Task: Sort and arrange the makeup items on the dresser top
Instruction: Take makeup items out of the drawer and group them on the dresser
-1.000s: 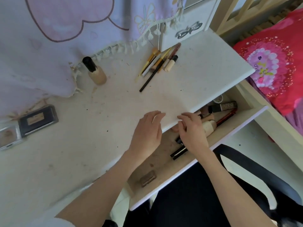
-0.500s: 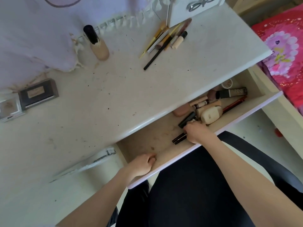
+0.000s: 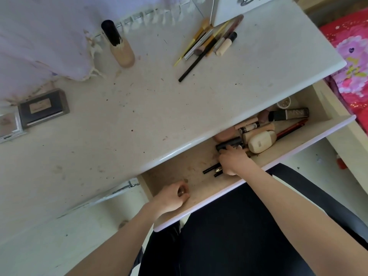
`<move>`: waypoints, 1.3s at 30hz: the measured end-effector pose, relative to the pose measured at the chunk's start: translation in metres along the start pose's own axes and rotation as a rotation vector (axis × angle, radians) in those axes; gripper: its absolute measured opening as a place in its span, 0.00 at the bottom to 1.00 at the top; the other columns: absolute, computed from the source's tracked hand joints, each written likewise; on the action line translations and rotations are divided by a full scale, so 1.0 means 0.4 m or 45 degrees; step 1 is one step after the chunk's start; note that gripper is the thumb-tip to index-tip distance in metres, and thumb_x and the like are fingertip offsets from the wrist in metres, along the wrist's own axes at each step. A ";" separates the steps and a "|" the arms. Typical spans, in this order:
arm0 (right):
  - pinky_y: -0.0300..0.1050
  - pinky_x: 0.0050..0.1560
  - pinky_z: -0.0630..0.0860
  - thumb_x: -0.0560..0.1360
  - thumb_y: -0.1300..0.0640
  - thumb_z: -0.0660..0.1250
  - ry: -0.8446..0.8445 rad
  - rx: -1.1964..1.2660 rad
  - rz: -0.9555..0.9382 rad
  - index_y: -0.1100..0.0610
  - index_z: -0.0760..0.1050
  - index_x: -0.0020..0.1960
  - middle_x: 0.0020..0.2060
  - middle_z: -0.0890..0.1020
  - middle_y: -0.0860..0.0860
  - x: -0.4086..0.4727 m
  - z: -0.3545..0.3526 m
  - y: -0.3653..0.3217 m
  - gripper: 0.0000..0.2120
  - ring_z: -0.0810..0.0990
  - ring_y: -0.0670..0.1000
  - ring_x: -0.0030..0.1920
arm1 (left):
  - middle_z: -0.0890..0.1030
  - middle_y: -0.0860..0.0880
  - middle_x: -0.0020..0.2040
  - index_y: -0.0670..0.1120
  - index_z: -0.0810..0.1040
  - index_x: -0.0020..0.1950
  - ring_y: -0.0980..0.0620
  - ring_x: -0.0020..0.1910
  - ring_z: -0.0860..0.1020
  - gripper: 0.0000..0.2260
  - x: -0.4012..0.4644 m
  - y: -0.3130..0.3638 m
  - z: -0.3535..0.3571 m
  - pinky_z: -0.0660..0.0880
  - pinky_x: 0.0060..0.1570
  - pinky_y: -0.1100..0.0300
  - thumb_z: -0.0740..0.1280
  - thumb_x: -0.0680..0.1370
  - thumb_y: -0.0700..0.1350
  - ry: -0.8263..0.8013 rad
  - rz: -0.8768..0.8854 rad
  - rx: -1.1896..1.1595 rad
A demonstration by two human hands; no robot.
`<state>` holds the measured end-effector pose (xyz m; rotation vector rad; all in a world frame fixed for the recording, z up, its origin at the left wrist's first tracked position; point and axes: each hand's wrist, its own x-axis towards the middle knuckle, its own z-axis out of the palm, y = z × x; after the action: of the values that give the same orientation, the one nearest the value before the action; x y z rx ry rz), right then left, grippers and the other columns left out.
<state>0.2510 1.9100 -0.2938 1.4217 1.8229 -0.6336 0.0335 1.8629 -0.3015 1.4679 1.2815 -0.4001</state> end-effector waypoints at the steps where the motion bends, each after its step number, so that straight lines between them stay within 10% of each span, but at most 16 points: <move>1: 0.51 0.61 0.65 0.76 0.62 0.58 -0.006 0.002 -0.008 0.60 0.72 0.62 0.61 0.72 0.54 0.002 -0.003 0.001 0.15 0.66 0.55 0.64 | 0.77 0.53 0.56 0.52 0.73 0.56 0.55 0.56 0.75 0.07 0.002 -0.004 0.000 0.69 0.51 0.65 0.62 0.78 0.49 0.012 -0.002 -0.024; 15: 0.60 0.69 0.57 0.78 0.56 0.55 -0.407 0.067 -0.007 0.61 0.67 0.65 0.67 0.66 0.58 0.007 -0.053 -0.002 0.17 0.57 0.59 0.71 | 0.77 0.57 0.55 0.51 0.74 0.56 0.58 0.53 0.75 0.08 -0.005 -0.012 -0.012 0.67 0.49 0.69 0.57 0.80 0.44 0.106 0.064 -0.109; 20: 0.43 0.41 0.71 0.76 0.60 0.58 -0.497 0.253 -0.039 0.59 0.69 0.45 0.37 0.72 0.52 0.015 -0.050 -0.010 0.03 0.72 0.51 0.37 | 0.77 0.58 0.54 0.51 0.75 0.55 0.59 0.54 0.75 0.08 -0.007 -0.013 -0.016 0.66 0.49 0.72 0.58 0.80 0.43 0.116 0.090 -0.101; 24: 0.42 0.40 0.71 0.76 0.57 0.62 -0.581 0.375 -0.065 0.62 0.73 0.53 0.40 0.74 0.53 0.015 -0.059 -0.025 0.10 0.74 0.52 0.40 | 0.78 0.58 0.57 0.51 0.76 0.55 0.62 0.58 0.74 0.11 -0.013 -0.016 -0.025 0.64 0.50 0.79 0.59 0.79 0.37 0.103 0.122 -0.076; 31: 0.42 0.38 0.68 0.78 0.62 0.57 -0.418 0.453 -0.157 0.62 0.73 0.53 0.41 0.75 0.55 -0.016 -0.058 -0.063 0.08 0.72 0.52 0.39 | 0.78 0.54 0.53 0.50 0.71 0.60 0.53 0.55 0.75 0.10 -0.041 0.006 -0.041 0.71 0.53 0.62 0.60 0.79 0.44 0.174 0.125 0.021; 39: 0.39 0.46 0.72 0.78 0.56 0.62 -0.131 1.260 -0.248 0.56 0.71 0.39 0.34 0.78 0.48 -0.174 -0.167 -0.017 0.09 0.77 0.44 0.34 | 0.76 0.58 0.43 0.53 0.71 0.49 0.59 0.44 0.75 0.03 -0.133 0.051 -0.115 0.68 0.44 0.70 0.63 0.77 0.47 0.297 0.295 -0.199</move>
<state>0.2370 1.9163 -0.1983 1.7386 1.6150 -1.8437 0.0143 1.8802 -0.2328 1.5401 1.2748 0.0252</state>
